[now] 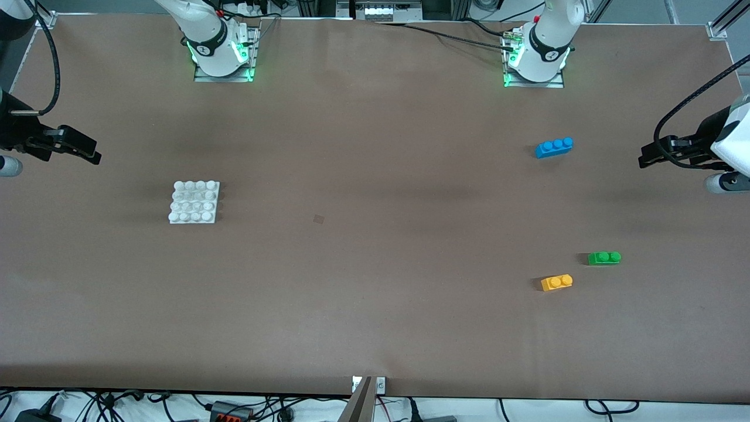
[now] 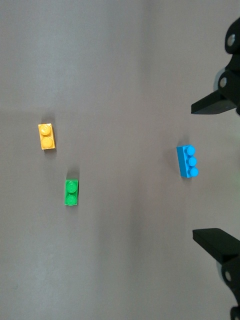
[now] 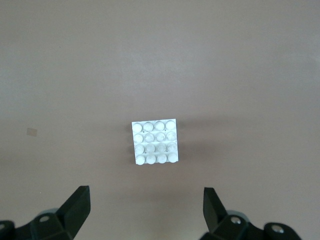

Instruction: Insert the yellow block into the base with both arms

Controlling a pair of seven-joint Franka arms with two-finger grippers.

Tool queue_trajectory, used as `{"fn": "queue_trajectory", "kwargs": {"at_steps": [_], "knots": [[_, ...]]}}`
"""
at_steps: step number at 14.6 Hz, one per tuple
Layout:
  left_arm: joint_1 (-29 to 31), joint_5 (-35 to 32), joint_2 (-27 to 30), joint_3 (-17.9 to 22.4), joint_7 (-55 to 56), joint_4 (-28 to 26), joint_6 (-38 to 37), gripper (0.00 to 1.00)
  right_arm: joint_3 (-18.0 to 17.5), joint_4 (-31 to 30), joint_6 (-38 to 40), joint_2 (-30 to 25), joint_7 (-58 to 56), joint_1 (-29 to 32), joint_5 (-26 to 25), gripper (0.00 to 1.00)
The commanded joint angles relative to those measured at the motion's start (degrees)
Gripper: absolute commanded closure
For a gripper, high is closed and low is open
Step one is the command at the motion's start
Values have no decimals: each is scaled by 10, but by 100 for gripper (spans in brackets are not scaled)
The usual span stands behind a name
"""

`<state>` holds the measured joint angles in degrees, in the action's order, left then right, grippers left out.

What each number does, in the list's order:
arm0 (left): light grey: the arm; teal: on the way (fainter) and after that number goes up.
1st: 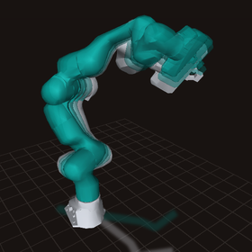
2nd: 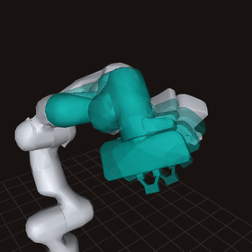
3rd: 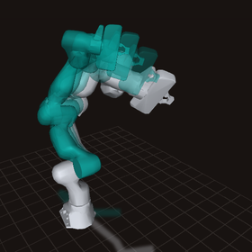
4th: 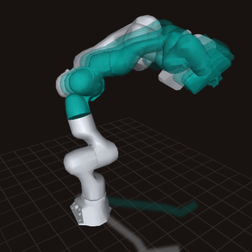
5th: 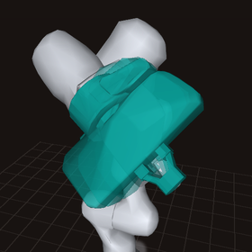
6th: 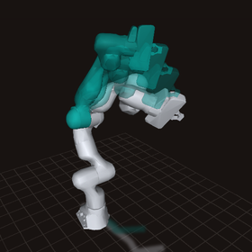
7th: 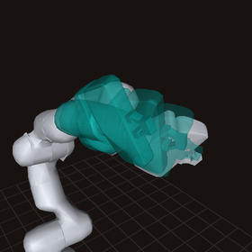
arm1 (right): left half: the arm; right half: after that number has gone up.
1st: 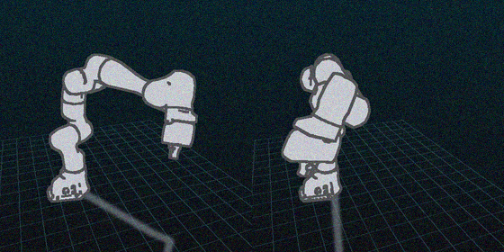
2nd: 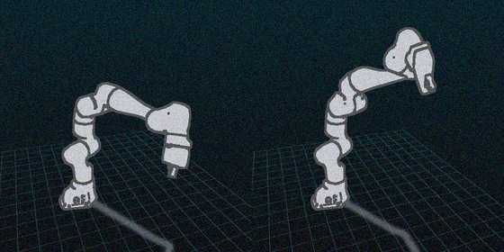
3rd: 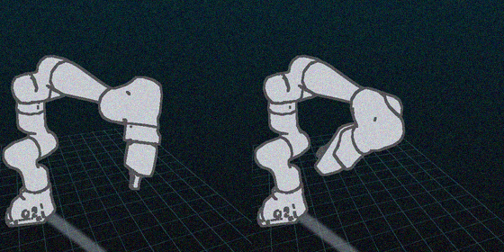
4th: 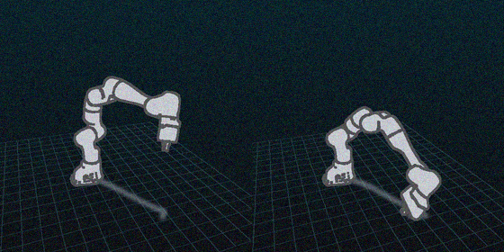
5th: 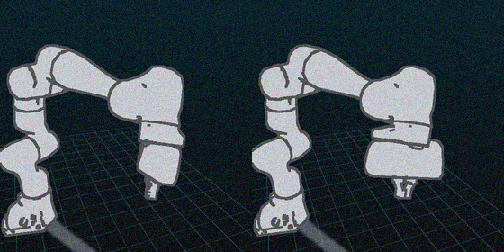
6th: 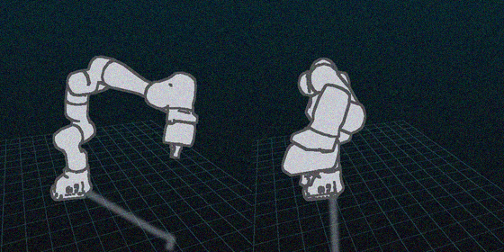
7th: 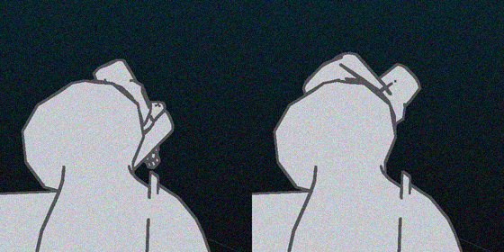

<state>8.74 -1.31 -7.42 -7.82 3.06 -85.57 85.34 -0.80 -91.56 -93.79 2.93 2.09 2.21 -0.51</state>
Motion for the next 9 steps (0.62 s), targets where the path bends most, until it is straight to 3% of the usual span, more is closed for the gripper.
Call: {"fn": "queue_trajectory", "kwargs": {"at_steps": [1, 9], "knots": [[1, 11, -6, 1, -11, 12, -7, 0, -1, 7, 8, 1, -2, -1, 0, 0], [1, 10, -6, 1, -11, 12, -6, 0, -1, 9, 14, 1, 3, -1, 0, 0]]}}
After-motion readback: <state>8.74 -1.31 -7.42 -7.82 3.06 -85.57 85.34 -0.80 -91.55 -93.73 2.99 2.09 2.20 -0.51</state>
